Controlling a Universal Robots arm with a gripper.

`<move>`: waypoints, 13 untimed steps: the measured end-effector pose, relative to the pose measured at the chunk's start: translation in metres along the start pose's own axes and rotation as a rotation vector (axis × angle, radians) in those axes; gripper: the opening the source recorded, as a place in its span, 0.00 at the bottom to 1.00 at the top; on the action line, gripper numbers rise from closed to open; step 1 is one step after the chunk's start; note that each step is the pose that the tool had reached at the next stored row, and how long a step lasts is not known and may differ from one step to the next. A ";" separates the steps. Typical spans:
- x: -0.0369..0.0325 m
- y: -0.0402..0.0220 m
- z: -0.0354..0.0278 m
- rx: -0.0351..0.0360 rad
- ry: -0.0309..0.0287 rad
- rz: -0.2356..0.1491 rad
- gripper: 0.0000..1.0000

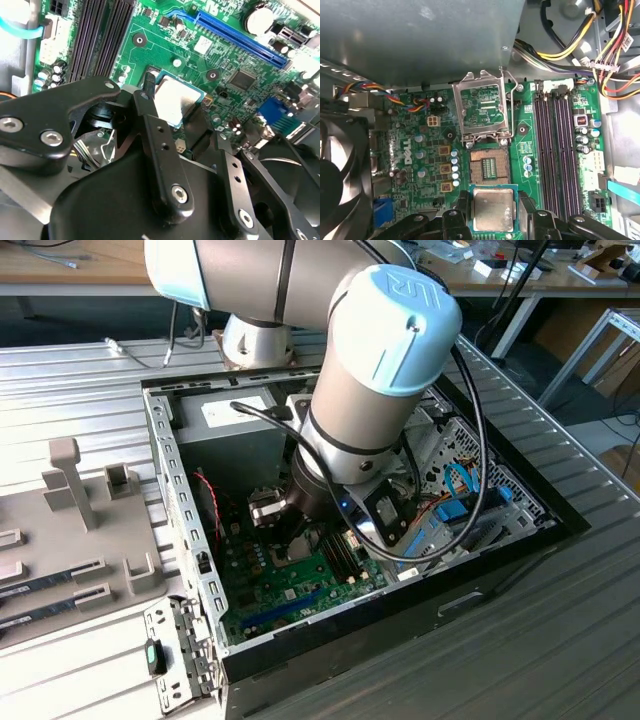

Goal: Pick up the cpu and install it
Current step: 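Place the cpu into insertion slot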

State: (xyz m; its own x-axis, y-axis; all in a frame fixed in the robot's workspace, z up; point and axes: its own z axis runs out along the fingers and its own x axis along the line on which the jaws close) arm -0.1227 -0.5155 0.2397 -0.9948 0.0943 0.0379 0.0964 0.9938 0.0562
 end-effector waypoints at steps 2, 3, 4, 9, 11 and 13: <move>0.0002 0.0030 0.0035 -0.0002 -0.0003 0.004 0.47; 0.0005 0.0062 0.0056 0.0000 0.0000 0.000 0.47; 0.0005 0.0073 0.0063 0.0004 0.0005 -0.009 0.47; 0.0012 0.0160 0.0130 0.0016 0.0025 -0.046 0.47; 0.0010 0.0167 0.0176 0.0017 0.0026 -0.047 0.47; 0.0009 0.0165 0.0215 0.0017 0.0028 -0.051 0.47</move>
State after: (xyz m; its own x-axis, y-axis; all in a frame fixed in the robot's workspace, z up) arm -0.1227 -0.4978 0.2192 -0.9983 0.0433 0.0378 0.0454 0.9974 0.0564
